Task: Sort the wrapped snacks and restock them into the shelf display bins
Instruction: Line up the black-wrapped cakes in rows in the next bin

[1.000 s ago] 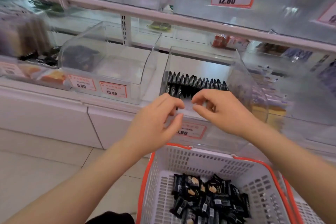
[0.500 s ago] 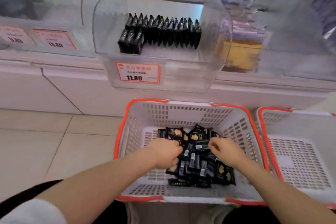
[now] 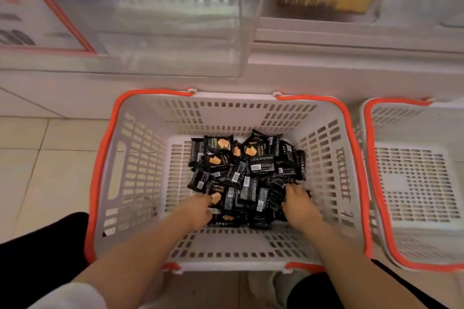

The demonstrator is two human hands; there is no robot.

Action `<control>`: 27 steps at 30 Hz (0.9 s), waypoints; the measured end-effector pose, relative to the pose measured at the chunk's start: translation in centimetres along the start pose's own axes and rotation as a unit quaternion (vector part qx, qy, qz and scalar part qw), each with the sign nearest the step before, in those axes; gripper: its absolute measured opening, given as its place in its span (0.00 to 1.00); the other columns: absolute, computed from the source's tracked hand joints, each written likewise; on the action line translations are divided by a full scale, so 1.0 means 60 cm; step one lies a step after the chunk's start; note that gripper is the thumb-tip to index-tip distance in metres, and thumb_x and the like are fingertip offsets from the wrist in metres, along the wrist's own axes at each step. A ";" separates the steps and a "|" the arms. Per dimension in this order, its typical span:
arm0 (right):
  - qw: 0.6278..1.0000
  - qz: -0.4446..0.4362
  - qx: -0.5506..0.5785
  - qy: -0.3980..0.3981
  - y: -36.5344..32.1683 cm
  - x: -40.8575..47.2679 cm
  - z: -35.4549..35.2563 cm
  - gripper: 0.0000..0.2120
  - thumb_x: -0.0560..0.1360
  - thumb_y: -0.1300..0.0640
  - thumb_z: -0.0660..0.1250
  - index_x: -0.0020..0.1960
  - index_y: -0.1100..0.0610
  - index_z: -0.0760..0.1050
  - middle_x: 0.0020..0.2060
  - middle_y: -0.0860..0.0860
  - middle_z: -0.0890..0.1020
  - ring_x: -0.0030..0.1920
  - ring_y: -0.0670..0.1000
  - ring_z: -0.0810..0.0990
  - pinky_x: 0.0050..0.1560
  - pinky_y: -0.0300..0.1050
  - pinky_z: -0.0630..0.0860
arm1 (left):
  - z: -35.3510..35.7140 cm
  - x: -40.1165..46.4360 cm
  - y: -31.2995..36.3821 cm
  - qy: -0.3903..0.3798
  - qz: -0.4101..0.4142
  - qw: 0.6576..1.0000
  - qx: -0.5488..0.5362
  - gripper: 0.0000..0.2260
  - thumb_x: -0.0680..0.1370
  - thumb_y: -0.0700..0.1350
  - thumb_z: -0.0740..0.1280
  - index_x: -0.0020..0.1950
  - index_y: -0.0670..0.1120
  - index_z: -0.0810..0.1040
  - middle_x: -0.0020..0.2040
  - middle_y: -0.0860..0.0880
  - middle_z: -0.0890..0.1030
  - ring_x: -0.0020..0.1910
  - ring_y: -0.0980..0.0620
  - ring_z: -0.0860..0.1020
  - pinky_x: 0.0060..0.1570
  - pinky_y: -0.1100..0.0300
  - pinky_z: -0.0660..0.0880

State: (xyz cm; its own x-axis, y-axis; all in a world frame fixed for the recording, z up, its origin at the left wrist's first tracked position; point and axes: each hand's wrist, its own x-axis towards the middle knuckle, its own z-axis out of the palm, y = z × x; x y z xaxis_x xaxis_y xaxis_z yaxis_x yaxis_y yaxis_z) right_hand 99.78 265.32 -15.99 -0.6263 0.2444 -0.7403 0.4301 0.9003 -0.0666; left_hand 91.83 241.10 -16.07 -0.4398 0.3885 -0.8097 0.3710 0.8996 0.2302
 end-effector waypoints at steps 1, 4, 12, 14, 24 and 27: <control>1.000 0.001 0.016 -0.007 0.004 0.006 0.003 0.27 0.80 0.59 0.56 0.76 0.59 0.49 0.75 0.56 0.54 0.75 0.56 0.54 0.72 0.52 0.60 | 0.005 0.006 0.000 0.001 -0.015 0.999 -0.030 0.18 0.79 0.46 0.57 0.68 0.43 0.67 0.63 0.42 0.71 0.59 0.44 0.73 0.56 0.54 0.70; 0.998 -0.013 0.049 -0.033 0.012 0.023 0.007 0.29 0.80 0.59 0.57 0.76 0.59 0.48 0.76 0.56 0.53 0.75 0.56 0.55 0.72 0.51 0.60 | 0.013 0.021 0.007 -0.002 -0.057 0.994 -0.094 0.17 0.80 0.46 0.57 0.68 0.42 0.67 0.64 0.41 0.69 0.60 0.43 0.72 0.55 0.57 0.69; 1.000 -0.006 0.022 0.003 -0.004 0.042 0.025 0.27 0.76 0.54 0.65 0.70 0.57 0.58 0.69 0.59 0.60 0.70 0.59 0.59 0.66 0.51 0.66 | 0.023 0.059 0.023 0.044 -0.175 0.954 -0.241 0.20 0.80 0.50 0.57 0.68 0.40 0.66 0.64 0.40 0.72 0.58 0.41 0.74 0.57 0.51 0.72; 0.999 -0.015 0.034 0.021 -0.003 0.041 0.025 0.22 0.75 0.55 0.66 0.65 0.56 0.62 0.68 0.57 0.61 0.68 0.59 0.60 0.62 0.52 0.68 | 0.029 0.071 0.026 0.041 -0.182 0.945 -0.267 0.19 0.81 0.49 0.57 0.68 0.39 0.65 0.64 0.38 0.72 0.60 0.40 0.74 0.58 0.51 0.72; 0.998 -0.057 0.017 -0.001 0.016 0.032 0.030 0.14 0.78 0.52 0.61 0.61 0.55 0.72 0.60 0.54 0.73 0.62 0.56 0.69 0.58 0.48 0.68 | 0.040 0.112 0.052 0.111 -0.213 0.904 -0.353 0.19 0.78 0.42 0.62 0.69 0.43 0.68 0.59 0.40 0.78 0.56 0.40 0.76 0.49 0.55 0.72; 0.967 -0.010 0.251 0.037 0.014 0.027 0.017 0.09 0.78 0.54 0.62 0.40 0.54 0.70 0.39 0.50 0.73 0.46 0.55 0.75 0.37 0.38 0.67 | 0.042 0.109 0.051 0.126 -0.195 0.894 -0.383 0.17 0.79 0.42 0.61 0.68 0.43 0.69 0.59 0.40 0.78 0.53 0.41 0.76 0.45 0.58 0.69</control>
State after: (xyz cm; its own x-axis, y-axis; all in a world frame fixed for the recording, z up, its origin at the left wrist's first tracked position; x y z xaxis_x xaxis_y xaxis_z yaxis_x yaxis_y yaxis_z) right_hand 99.78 266.08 -17.91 -0.6740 0.2707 -0.6873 0.6679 0.6209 -0.4103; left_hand 92.14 245.87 -22.06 -0.6195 -0.0379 -0.7841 -0.4775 0.8110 0.3380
